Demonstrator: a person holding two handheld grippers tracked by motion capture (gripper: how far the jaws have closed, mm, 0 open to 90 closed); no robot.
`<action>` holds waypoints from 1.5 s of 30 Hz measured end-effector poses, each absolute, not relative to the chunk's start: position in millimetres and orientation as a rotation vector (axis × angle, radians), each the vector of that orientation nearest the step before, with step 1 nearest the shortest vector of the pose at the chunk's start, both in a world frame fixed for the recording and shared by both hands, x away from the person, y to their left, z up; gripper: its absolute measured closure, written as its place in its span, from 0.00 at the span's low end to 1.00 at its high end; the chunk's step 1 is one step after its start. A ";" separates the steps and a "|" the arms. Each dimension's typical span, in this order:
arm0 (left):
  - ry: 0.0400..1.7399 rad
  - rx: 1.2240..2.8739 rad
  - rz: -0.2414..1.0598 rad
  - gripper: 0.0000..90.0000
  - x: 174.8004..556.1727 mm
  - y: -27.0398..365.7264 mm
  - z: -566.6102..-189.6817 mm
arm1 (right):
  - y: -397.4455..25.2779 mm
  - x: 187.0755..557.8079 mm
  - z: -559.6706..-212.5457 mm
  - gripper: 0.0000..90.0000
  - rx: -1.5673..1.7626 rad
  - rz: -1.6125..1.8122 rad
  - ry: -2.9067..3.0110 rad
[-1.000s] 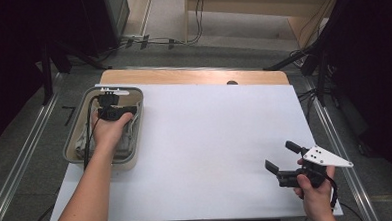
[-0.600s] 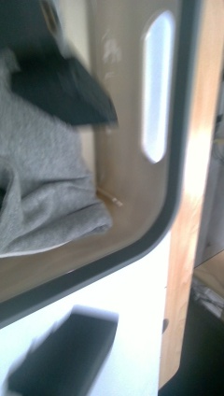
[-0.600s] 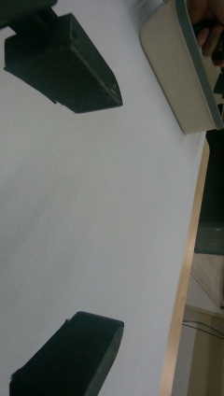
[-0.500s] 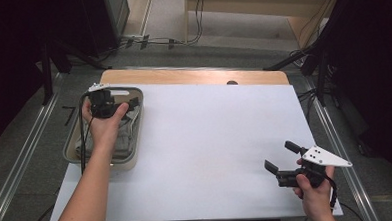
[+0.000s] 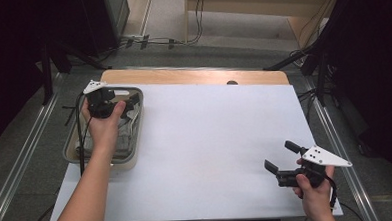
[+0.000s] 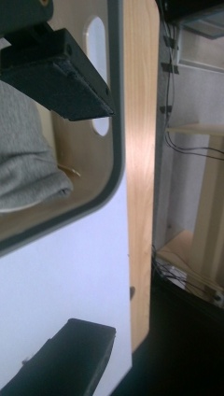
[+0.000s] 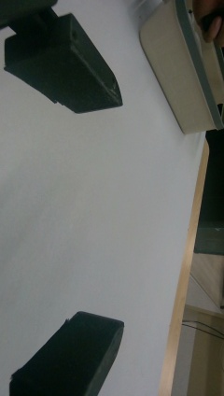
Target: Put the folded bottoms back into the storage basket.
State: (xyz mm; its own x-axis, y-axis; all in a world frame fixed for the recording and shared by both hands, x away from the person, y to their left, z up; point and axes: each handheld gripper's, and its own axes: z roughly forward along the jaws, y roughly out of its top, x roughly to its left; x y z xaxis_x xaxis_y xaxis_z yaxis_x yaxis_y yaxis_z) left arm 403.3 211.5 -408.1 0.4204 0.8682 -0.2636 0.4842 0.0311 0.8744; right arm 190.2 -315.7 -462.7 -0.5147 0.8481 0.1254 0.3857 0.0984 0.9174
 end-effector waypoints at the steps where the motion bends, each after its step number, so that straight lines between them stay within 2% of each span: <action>1: 1.206 1.609 0.455 0.00 402.2 211.4 -406.1 | -315.9 190.1 -462.6 0.00 1.205 1.404 1.945; 18: 1.068 1.626 0.487 0.00 376.1 199.2 -379.8 | -319.6 188.7 -461.1 0.00 1.201 1.405 1.925; 45: 0.913 1.640 0.440 0.00 327.4 182.8 -374.0 | -329.1 187.7 -460.8 0.00 1.220 1.394 1.899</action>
